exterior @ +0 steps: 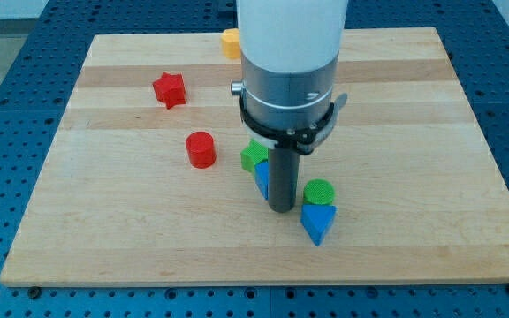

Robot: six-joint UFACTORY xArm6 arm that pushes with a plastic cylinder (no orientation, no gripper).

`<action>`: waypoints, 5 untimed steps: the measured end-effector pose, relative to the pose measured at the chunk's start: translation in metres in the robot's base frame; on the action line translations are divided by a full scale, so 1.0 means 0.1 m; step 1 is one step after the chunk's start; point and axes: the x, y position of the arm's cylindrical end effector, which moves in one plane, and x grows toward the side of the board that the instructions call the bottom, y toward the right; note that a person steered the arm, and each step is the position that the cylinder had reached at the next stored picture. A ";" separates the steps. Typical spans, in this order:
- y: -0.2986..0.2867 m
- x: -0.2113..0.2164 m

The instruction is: Push the blue cube diagonally to the green circle

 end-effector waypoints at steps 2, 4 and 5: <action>-0.02 -0.63; -0.09 -1.00; -0.08 -0.82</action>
